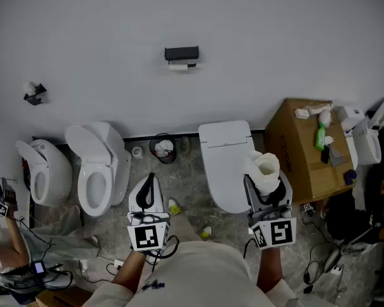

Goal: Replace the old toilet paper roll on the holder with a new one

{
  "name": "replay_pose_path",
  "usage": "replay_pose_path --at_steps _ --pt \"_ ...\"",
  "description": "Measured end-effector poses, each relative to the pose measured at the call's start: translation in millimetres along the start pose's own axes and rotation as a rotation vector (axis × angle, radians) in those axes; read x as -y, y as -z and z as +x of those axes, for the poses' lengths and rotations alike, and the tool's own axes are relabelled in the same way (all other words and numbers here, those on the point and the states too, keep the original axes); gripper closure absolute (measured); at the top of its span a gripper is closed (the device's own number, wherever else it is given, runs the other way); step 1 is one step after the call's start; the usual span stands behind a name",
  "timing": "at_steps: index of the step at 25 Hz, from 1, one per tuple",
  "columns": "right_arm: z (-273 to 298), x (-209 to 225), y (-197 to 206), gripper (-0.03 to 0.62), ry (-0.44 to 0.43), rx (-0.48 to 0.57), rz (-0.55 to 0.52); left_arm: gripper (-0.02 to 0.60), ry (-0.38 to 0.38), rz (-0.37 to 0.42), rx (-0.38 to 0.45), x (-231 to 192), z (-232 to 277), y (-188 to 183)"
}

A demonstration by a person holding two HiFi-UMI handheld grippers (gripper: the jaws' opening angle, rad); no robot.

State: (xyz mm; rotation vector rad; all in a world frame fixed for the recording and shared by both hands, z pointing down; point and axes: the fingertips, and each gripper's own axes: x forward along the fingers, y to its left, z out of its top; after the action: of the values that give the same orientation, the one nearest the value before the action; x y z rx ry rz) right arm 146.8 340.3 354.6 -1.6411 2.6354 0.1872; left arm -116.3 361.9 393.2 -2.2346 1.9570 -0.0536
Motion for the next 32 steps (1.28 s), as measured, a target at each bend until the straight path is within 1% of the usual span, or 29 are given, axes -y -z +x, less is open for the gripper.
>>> replay_pose_path --at_steps 4,8,10,13,16,21,24,28,32 --pt "-4 8 7 0.298 0.001 -0.017 -0.002 0.580 0.029 0.005 -0.004 15 8 0" --pt "-5 18 6 0.298 0.019 -0.024 0.007 0.580 0.037 -0.004 -0.011 20 17 -4" --pt "-3 23 6 0.298 0.026 -0.019 0.011 0.580 0.042 0.013 -0.015 20 22 -4" --pt "-3 26 10 0.298 0.029 -0.020 0.017 0.580 0.044 0.014 -0.002 22 26 -8" --pt "-5 23 16 0.298 0.021 -0.034 0.011 0.580 0.053 0.035 -0.027 24 26 -2" --pt "-2 23 21 0.296 0.017 -0.046 0.006 0.580 0.030 0.054 -0.050 17 31 -2" --pt "2 24 20 0.296 0.015 -0.050 -0.006 0.580 0.028 0.052 -0.036 13 36 -3" --pt "1 24 25 0.296 0.014 -0.068 -0.002 0.580 0.026 0.061 -0.070 10 37 -3" --pt "8 23 27 0.296 0.015 -0.070 0.007 0.578 0.014 0.060 -0.058 2 40 -5"
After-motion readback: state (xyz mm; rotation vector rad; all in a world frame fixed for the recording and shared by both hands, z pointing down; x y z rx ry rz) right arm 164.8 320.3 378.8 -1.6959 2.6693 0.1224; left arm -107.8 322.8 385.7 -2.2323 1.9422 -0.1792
